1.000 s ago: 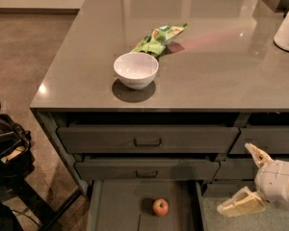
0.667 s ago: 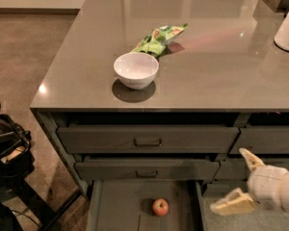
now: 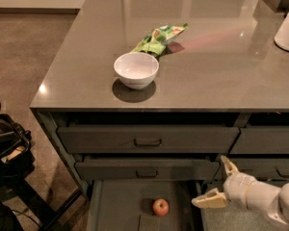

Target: Pick apple from bottom drawer and place on counter

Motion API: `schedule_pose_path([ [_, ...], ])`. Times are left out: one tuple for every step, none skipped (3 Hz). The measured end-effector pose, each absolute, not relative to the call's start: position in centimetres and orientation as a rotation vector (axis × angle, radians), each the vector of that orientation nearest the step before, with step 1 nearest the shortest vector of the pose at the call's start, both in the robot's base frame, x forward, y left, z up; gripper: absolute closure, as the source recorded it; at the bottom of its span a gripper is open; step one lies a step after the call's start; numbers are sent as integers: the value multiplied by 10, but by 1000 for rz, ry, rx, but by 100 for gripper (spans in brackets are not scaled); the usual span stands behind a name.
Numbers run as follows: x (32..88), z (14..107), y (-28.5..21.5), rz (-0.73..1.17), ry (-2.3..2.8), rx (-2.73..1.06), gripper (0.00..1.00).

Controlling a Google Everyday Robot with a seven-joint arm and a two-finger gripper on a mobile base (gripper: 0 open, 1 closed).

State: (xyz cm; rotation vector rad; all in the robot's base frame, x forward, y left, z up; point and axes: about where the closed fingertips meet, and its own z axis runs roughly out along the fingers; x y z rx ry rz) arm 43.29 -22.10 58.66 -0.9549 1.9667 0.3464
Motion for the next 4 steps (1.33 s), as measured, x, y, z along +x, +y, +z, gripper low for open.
schedule_pose_path([
  [432,548,-212,422,1980,-910,0],
  [431,548,-212,423,1980,-910,0],
  [425,519,-206,431,2003,-838,0],
  [416,459,-194,438,2031,-701,0],
])
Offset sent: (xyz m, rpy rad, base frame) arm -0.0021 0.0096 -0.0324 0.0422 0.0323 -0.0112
